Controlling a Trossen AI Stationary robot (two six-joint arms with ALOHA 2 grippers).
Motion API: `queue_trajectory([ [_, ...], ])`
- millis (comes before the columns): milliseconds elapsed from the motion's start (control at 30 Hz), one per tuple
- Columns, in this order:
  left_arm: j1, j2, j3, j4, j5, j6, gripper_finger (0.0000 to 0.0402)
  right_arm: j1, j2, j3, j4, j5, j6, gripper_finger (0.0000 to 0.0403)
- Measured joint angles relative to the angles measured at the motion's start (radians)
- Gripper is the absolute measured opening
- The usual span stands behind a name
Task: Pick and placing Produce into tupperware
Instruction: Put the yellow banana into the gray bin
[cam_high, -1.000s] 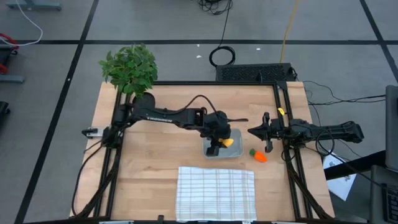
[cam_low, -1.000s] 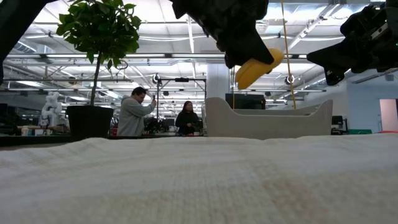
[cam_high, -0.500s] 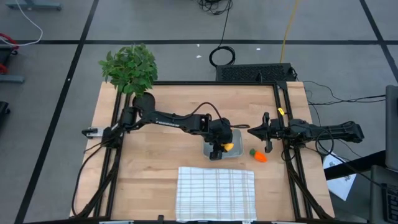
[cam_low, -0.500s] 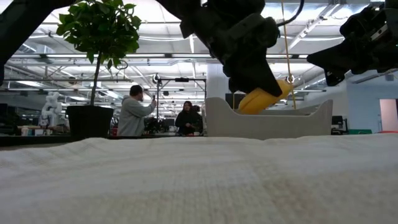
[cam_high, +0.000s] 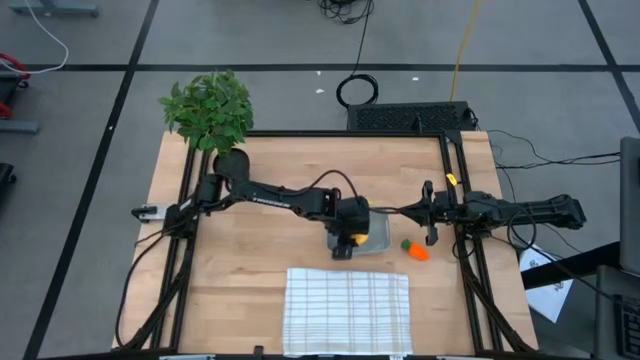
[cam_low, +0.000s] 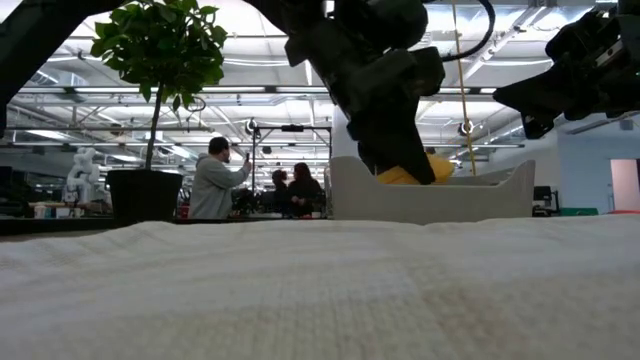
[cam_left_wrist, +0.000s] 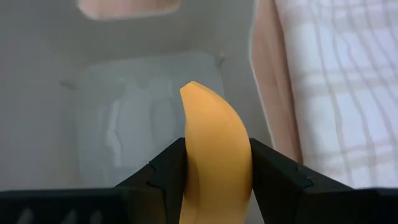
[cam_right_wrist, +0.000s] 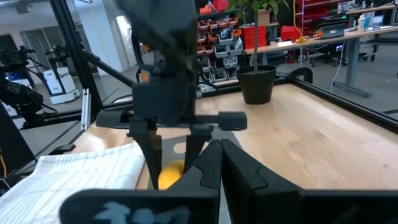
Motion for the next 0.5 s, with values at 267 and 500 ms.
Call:
queue_trajectory([
  [267, 0.005, 0.002, 0.0, -0.006, -0.044, -0.067, 0.0157, 0.0, 0.0, 0.0, 0.001, 0.0, 0.0, 0.0],
  [500, 0.007, 0.015, 0.0, -0.009, -0.076, -0.091, 0.0157, 0.0, 0.0, 0.0, 0.001, 0.0, 0.0, 0.0],
])
